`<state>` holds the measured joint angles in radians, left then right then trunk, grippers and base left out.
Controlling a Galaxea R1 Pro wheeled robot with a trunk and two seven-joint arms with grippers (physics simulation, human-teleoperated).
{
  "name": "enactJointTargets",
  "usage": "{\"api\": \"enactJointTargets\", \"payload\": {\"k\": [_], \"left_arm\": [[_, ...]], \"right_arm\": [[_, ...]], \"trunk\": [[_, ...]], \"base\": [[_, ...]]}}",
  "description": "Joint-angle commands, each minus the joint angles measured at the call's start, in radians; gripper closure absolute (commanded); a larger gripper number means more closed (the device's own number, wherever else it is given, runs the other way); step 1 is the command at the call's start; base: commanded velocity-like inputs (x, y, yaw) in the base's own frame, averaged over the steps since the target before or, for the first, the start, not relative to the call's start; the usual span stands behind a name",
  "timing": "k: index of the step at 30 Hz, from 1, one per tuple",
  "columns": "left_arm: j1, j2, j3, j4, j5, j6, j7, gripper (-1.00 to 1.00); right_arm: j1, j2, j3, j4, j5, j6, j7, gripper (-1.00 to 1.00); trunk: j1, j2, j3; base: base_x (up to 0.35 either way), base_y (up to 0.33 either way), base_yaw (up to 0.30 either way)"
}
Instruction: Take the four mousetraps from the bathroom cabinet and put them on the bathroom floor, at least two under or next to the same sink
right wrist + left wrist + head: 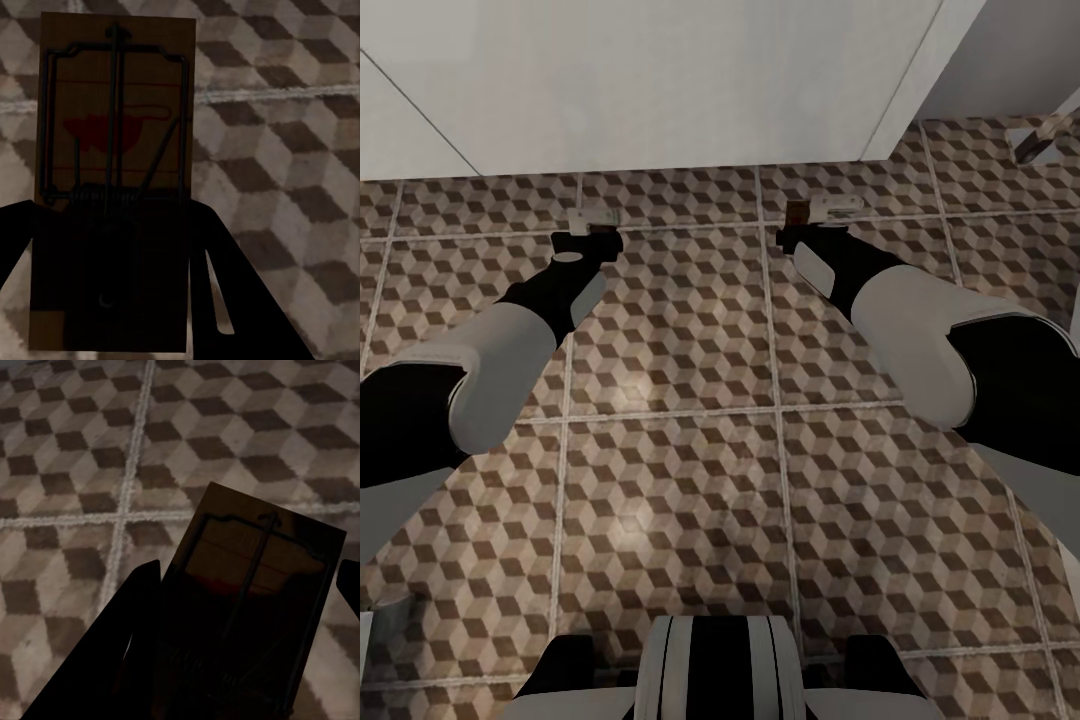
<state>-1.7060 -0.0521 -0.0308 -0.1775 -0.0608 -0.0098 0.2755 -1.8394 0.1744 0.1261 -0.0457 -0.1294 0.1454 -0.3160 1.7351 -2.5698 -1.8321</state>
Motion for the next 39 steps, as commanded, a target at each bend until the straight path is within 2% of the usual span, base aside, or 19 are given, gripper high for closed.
{"api": "enactJointTargets", "payload": {"k": [1, 39], "left_arm": [[0.0, 0.0, -0.003, 0.001, -0.007, -0.001, 0.005, 1.0], [0.001, -0.001, -0.003, 0.002, -0.008, 0.001, 0.005, 1.0]], "right_arm": [[0.0, 0.0, 0.009, -0.002, -0.013, 0.005, -0.005, 1.0], [0.0, 0.0, 0.009, 0.001, -0.013, 0.006, -0.005, 1.0]], "trunk": [[0.0, 0.0, 0.0], [0.0, 0.0, 0.0]], "base": [[-0.002, 0.0, 0.0], [-0.014, 0.0, 0.0]]}}
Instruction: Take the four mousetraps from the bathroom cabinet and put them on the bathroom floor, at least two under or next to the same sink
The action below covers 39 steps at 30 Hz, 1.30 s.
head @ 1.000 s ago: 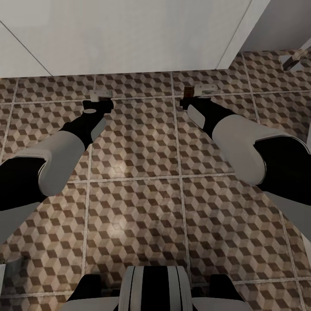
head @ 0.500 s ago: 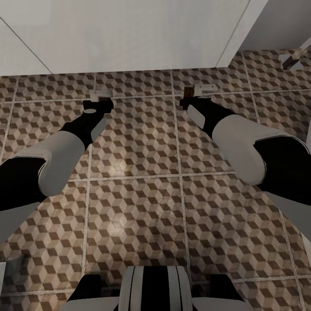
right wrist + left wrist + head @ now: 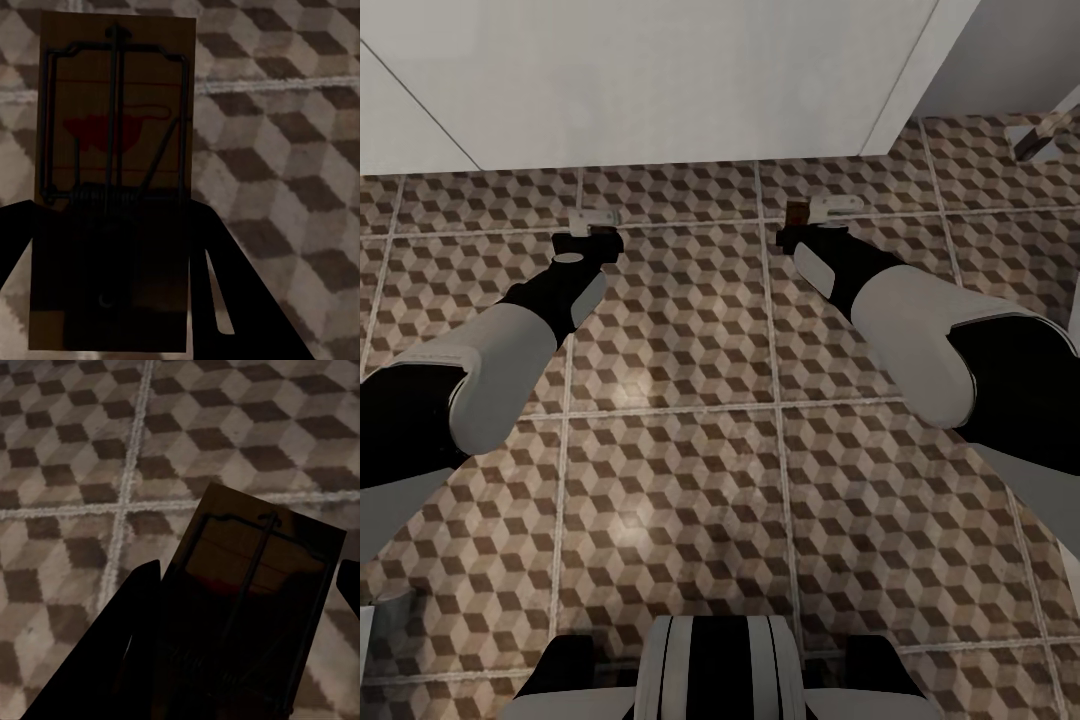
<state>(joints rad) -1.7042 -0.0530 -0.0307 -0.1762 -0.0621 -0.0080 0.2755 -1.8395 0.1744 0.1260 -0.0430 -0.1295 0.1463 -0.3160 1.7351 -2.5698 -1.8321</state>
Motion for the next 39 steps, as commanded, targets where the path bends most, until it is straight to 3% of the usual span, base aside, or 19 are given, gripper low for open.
{"api": "enactJointTargets", "payload": {"k": [1, 39], "left_arm": [[0.0, 0.0, -0.003, 0.001, -0.007, 0.0, 0.005, 1.0], [0.01, -0.002, -0.003, 0.0, -0.006, -0.001, 0.005, 1.0]], "right_arm": [[0.0, 0.0, 0.009, -0.002, -0.013, 0.005, -0.005, 1.0], [-0.001, 0.0, 0.009, -0.002, -0.013, 0.007, -0.005, 1.0]], "trunk": [[0.0, 0.0, 0.0], [0.0, 0.0, 0.0]], "base": [[0.0, 0.0, 0.0], [0.057, 0.0, 0.0]]}}
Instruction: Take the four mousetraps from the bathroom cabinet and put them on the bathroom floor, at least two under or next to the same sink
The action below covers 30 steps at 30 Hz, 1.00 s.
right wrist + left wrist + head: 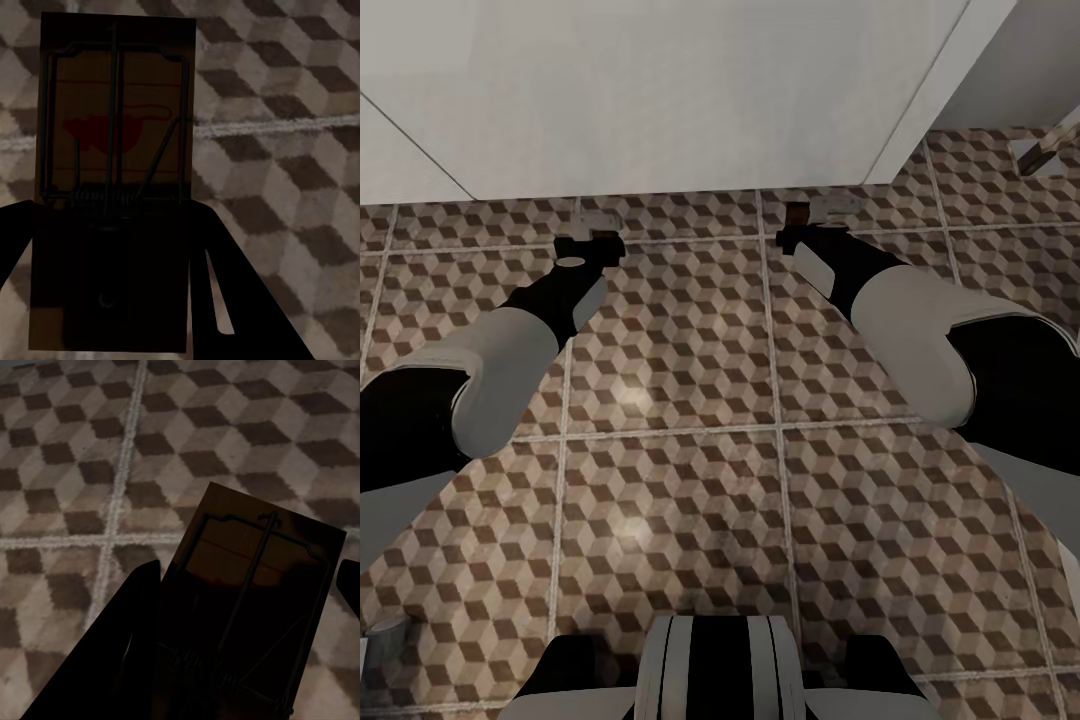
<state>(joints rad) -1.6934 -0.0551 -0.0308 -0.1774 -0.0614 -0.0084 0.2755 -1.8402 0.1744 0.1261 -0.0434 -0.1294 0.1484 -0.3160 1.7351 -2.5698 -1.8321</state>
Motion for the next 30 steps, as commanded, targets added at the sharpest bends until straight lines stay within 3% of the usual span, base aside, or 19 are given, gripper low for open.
{"api": "enactJointTargets", "payload": {"k": [1, 30], "left_arm": [[0.0, -0.001, -0.003, 0.001, -0.007, -0.001, 0.005, 1.0], [0.004, 0.0, -0.003, 0.003, -0.008, 0.008, 0.005, 1.0]], "right_arm": [[0.0, 0.0, 0.009, -0.002, -0.013, 0.005, -0.005, 1.0], [0.001, 0.0, 0.009, 0.001, -0.013, 0.007, -0.005, 1.0]], "trunk": [[0.0, 0.0, 0.0], [0.0, 0.0, 0.0]], "base": [[0.0, 0.0, 0.0], [0.0, 0.0, 0.0]]}}
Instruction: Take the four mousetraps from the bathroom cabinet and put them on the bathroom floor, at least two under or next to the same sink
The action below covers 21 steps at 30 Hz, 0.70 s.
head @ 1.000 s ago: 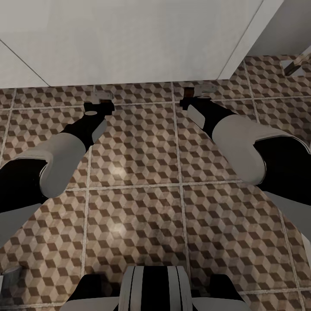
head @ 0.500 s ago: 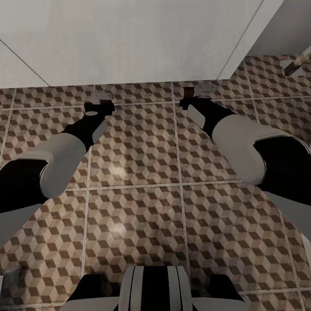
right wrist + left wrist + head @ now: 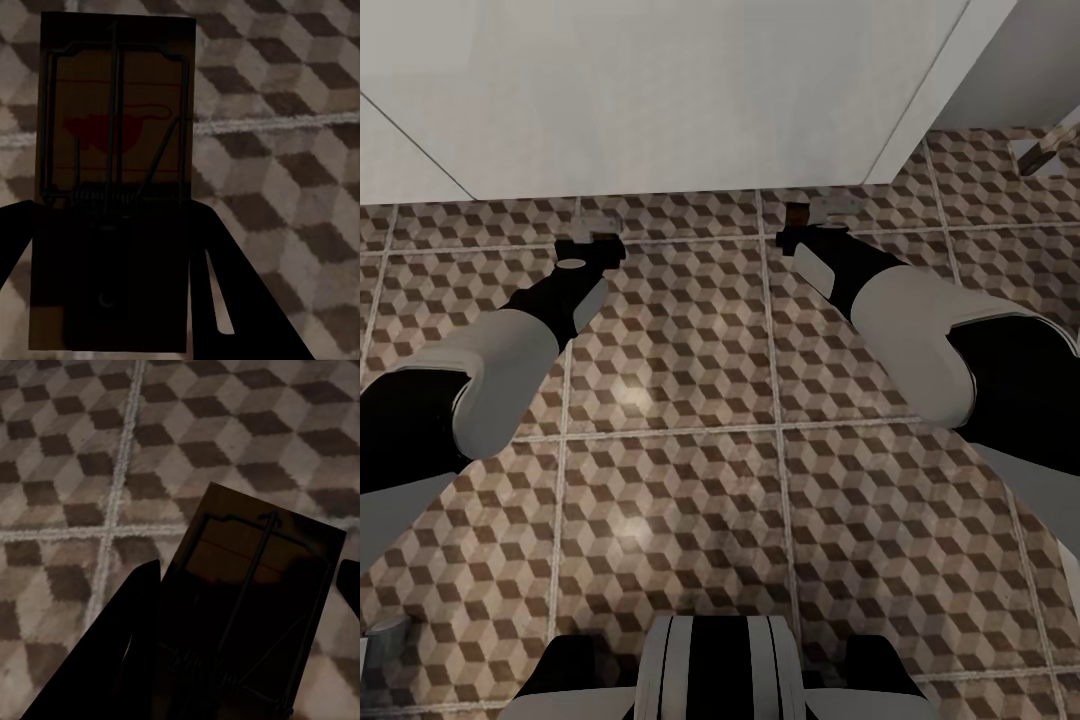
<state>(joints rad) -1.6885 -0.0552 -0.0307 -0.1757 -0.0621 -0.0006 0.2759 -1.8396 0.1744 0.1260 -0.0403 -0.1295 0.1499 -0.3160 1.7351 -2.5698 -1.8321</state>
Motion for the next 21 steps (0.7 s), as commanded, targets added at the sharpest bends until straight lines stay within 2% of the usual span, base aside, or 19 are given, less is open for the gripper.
{"api": "enactJointTargets", "payload": {"k": [1, 21], "left_arm": [[0.0, 0.0, -0.003, 0.001, -0.007, 0.001, 0.005, 1.0], [0.004, 0.001, -0.003, 0.034, -0.008, 0.004, 0.006, 1.0]], "right_arm": [[0.0, 0.0, 0.009, -0.001, -0.013, 0.005, -0.005, 1.0], [0.0, 0.0, 0.008, 0.003, -0.013, 0.005, 0.0, 1.0]], "trunk": [[0.0, 0.0, 0.0], [0.0, 0.0, 0.0]], "base": [[0.0, 0.0, 0.0], [0.0, 0.0, 0.0]]}}
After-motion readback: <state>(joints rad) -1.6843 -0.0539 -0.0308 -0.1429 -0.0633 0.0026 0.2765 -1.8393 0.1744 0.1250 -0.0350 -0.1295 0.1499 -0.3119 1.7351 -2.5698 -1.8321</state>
